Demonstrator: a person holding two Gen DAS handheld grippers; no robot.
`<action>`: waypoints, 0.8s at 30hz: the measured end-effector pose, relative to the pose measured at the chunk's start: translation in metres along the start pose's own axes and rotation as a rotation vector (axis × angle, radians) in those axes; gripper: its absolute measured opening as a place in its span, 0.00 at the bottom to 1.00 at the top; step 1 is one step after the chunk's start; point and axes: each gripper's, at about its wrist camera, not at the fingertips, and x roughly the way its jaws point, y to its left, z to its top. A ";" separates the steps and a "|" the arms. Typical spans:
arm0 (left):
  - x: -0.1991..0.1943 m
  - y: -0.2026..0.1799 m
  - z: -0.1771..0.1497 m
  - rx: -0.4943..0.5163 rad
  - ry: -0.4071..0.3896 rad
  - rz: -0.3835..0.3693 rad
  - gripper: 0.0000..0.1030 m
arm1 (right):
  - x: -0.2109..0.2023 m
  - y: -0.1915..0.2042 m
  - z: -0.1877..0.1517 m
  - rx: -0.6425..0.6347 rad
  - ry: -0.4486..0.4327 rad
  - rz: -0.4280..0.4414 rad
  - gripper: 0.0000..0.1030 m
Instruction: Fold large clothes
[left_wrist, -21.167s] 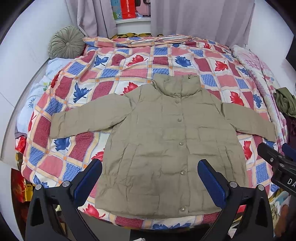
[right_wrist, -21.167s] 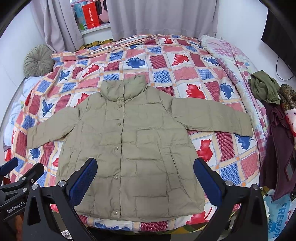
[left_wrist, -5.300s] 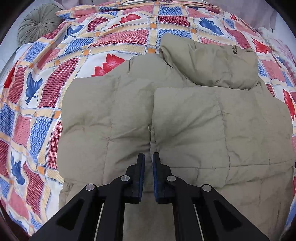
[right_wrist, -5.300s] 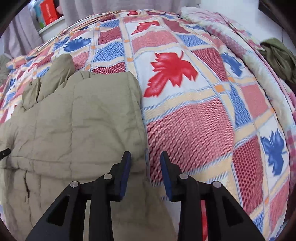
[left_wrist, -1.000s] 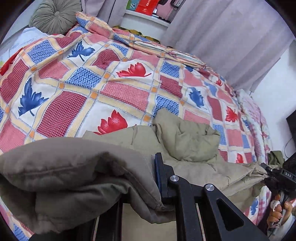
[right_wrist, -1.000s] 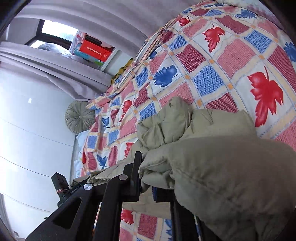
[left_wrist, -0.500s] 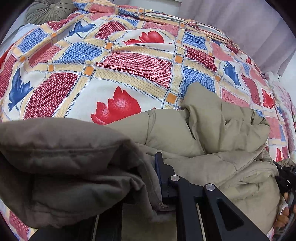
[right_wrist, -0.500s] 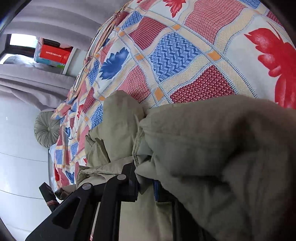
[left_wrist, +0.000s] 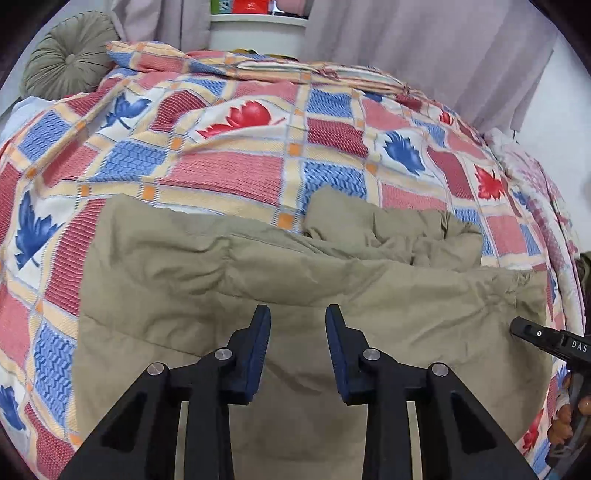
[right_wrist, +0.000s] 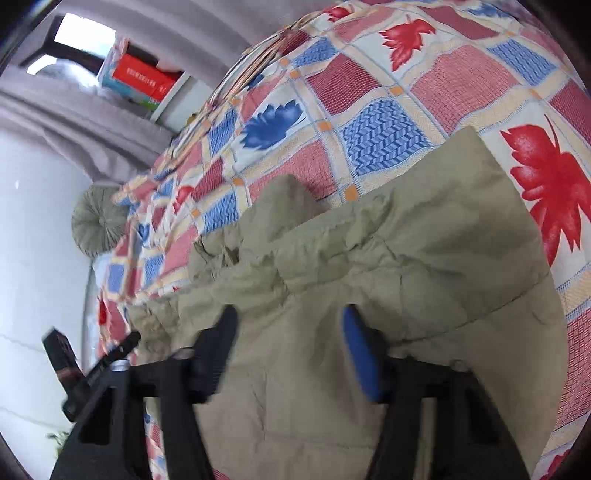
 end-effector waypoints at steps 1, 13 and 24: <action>0.012 -0.009 -0.003 0.013 0.005 0.011 0.32 | 0.007 0.008 -0.004 -0.052 0.019 -0.034 0.19; 0.087 -0.016 0.007 0.001 0.037 0.102 0.33 | 0.095 -0.011 0.007 -0.063 0.027 -0.124 0.00; 0.068 0.093 0.017 -0.095 -0.003 0.321 0.33 | 0.026 -0.073 0.045 0.017 -0.106 -0.401 0.00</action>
